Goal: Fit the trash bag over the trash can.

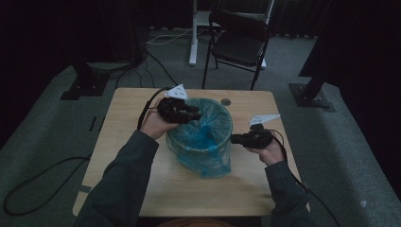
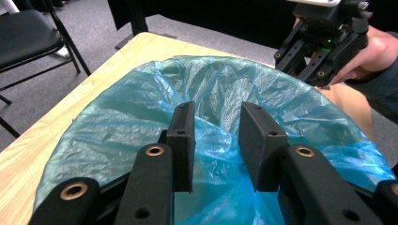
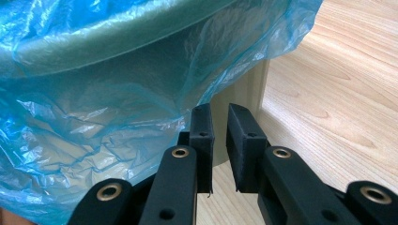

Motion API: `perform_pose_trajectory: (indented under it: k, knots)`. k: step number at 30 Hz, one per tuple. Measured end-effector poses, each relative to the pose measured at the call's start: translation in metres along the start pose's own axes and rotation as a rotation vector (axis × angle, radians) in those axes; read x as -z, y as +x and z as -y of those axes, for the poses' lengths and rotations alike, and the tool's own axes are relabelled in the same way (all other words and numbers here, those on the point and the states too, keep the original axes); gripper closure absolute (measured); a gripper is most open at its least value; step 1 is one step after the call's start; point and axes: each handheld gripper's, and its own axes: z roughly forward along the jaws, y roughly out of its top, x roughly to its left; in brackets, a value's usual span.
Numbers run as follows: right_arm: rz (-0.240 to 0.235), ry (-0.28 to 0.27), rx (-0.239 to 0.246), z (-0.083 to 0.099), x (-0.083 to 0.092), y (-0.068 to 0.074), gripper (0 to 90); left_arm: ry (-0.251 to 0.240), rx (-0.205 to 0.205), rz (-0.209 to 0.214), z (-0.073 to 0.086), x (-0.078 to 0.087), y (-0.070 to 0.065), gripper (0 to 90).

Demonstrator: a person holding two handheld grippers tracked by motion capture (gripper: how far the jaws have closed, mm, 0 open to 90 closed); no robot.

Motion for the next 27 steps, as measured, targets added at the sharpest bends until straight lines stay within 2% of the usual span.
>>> perform_pose_trajectory:
  k: [1,5,6,11,13,20,23,27]
  knots:
    - [-0.001,-0.001,0.000,0.000,0.000,0.000,80.6,0.001,-0.016,0.008,-0.007,-0.005,-0.003,66.6]
    - [-0.001,-0.001,-0.002,0.001,0.000,0.000,80.6,0.001,-0.031,0.017,-0.013,-0.008,-0.005,66.7]
    - [-0.001,-0.002,-0.003,0.001,0.001,0.000,80.6,0.009,-0.038,0.031,-0.015,-0.011,-0.005,66.6]
    - [0.000,-0.007,-0.003,0.001,0.002,-0.001,80.5,0.053,-0.051,0.038,-0.015,-0.018,-0.004,64.9]
    - [0.001,-0.007,-0.003,0.001,0.002,-0.001,80.1,0.068,-0.048,0.032,-0.014,-0.022,-0.002,62.1]
    - [-0.001,-0.004,-0.004,0.001,0.001,-0.001,80.0,0.063,-0.028,0.024,-0.013,-0.026,0.001,61.2]
    - [-0.001,-0.004,-0.004,0.002,0.001,-0.001,79.9,0.102,-0.045,0.021,-0.013,-0.032,0.002,61.5]
    - [-0.001,-0.004,-0.005,0.002,0.002,-0.002,79.7,0.128,-0.064,0.003,-0.012,-0.036,0.001,61.5]
